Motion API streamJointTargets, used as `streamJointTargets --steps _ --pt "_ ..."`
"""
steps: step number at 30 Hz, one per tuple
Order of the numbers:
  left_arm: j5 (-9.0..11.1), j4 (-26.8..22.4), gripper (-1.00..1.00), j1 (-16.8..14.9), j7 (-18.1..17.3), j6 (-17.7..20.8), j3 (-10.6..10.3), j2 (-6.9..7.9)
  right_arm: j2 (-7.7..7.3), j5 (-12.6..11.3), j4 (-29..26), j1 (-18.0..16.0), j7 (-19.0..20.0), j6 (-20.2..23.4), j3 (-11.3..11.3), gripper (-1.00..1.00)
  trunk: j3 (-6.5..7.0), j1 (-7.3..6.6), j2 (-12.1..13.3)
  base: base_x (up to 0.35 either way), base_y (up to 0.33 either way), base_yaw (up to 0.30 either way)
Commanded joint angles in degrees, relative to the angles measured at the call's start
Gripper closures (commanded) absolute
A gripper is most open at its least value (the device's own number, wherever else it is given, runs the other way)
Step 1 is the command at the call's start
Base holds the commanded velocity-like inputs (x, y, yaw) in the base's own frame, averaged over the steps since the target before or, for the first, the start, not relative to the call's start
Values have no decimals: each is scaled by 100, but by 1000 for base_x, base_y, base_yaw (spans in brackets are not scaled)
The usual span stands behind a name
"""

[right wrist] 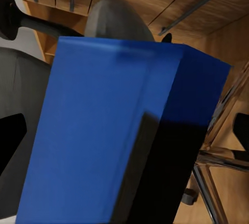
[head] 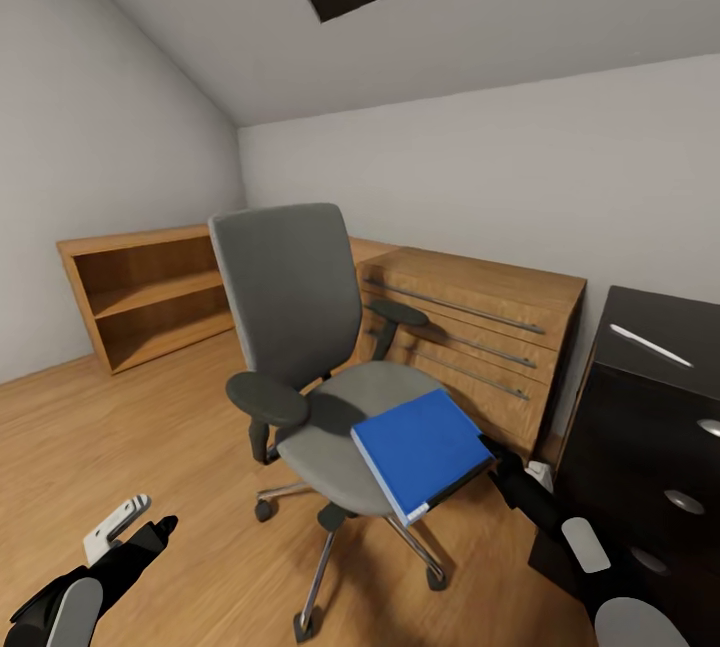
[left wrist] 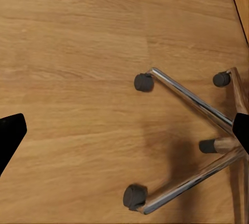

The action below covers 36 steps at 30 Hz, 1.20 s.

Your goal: In the bedroom, organize the workspace by keeping the computer under the desk, ensuring the monitor is on the desk, placing the keyboard on the desk next to the monitor, placing the mouse on the desk next to the keyboard, moving the folder from the swivel chair onto the desk next to the mouse, stacking the notebook on top of the folder with the pen on top of the notebook, and positioning the swivel chair next to the desk.

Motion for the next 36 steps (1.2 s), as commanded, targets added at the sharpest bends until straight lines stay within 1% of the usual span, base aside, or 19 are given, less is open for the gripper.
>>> streamJointTargets --steps 1,27,36 --pt "61 -7 -100 -5 47 20 8 -4 2 -25 1 -5 8 46 -22 -100 -6 0 -3 74 43 0" --pt "60 -7 -100 -5 53 37 7 -4 18 -12 9 -5 7 46 -21 -100 -6 0 -3 6 3 0" --pt "60 -7 -100 -5 53 36 4 -10 20 -15 10 -5 6 46 75 -100 -6 0 -3 0 0 0"
